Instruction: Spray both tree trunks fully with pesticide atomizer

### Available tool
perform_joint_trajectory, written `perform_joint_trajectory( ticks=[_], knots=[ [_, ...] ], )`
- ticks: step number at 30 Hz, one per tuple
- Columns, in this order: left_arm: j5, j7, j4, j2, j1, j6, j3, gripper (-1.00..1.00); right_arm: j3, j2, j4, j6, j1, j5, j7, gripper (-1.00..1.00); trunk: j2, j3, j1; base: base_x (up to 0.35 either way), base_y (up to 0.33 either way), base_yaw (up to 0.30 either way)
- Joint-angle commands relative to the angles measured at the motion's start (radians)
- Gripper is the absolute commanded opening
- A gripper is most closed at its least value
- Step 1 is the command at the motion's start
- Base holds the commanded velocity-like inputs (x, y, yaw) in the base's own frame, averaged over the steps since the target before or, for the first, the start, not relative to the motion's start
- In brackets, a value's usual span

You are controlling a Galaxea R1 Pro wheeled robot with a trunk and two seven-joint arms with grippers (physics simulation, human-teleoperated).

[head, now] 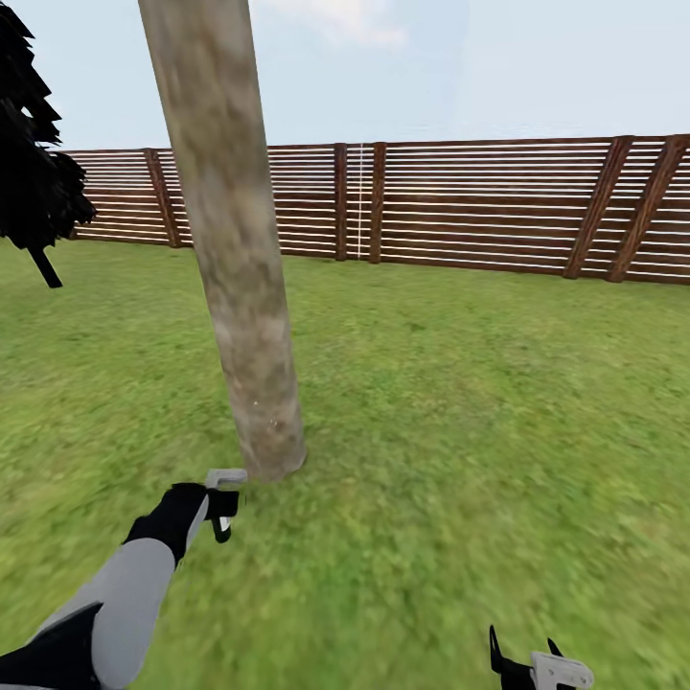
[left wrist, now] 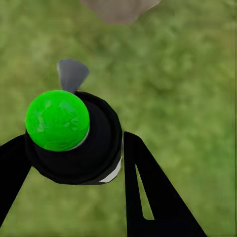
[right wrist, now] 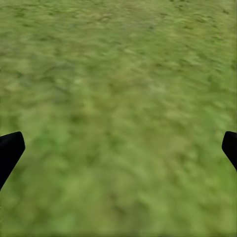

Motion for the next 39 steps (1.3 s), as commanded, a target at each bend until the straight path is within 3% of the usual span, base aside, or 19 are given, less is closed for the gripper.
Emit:
perform_joint_trajectory(
  ticks=[1,6,13,18,20,22,26,30,33,37,39],
  knots=[
    [-0.002,-0.001,0.011,-0.011,0.003,-0.002,0.001,-1.00,0.000,0.000,0.000,0.000,0.000,0.000,0.000,1.00,0.000,0.000,0.000,0.000,0.000,0.000],
    [-0.003,0.002,0.034,-0.063,0.008,-0.004,0.001,-1.00,0.000,0.000,0.000,0.000,0.000,0.000,0.000,1.00,0.000,0.000,0.000,0.184,0.000,0.000],
    [-0.002,0.001,0.034,-0.066,0.008,-0.004,0.001,-1.00,0.000,0.000,0.000,0.000,0.000,0.000,0.000,1.00,0.000,0.000,0.000,0.189,0.000,0.000],
    [-0.008,0.010,0.023,-0.049,0.004,0.005,-0.002,-1.00,0.000,0.000,-0.001,0.000,0.000,0.000,0.000,1.00,0.000,0.000,0.000,0.001,0.000,0.000],
    [-0.005,0.008,0.018,-0.022,0.004,0.007,-0.003,-1.00,0.000,0.000,-0.001,0.000,0.000,0.001,0.000,1.00,0.000,0.000,0.000,0.000,0.000,0.000],
    [-0.002,0.007,0.023,-0.019,0.005,0.004,-0.003,-1.00,0.000,0.000,0.000,0.000,0.000,0.001,0.000,1.00,0.000,0.000,0.000,0.000,0.000,0.000],
    [-0.002,0.003,0.032,-0.068,0.006,0.001,0.000,-1.00,0.000,0.000,0.000,0.000,0.000,0.001,0.000,1.00,0.000,0.000,0.000,0.186,0.000,0.000],
    [-0.002,-0.001,0.033,-0.087,0.006,0.001,0.001,-1.00,0.000,0.000,0.000,0.000,0.000,0.002,0.000,1.00,0.000,0.000,0.000,0.192,0.000,0.000],
    [-0.006,-0.001,0.026,-0.073,0.005,-0.003,-0.003,-1.00,0.000,0.000,0.000,0.000,0.000,0.001,0.000,1.00,0.000,0.000,0.000,0.017,0.000,0.000],
    [0.000,-0.004,0.016,0.019,0.003,0.003,0.000,-1.00,0.000,0.000,0.000,0.000,0.000,0.002,0.000,1.00,0.000,0.000,0.000,0.001,0.000,0.000],
    [0.001,-0.004,0.015,0.037,0.000,0.004,0.001,-1.00,0.000,0.000,0.000,0.000,0.000,0.002,0.000,1.00,0.000,0.000,0.000,0.000,0.000,0.000]
  ],
)
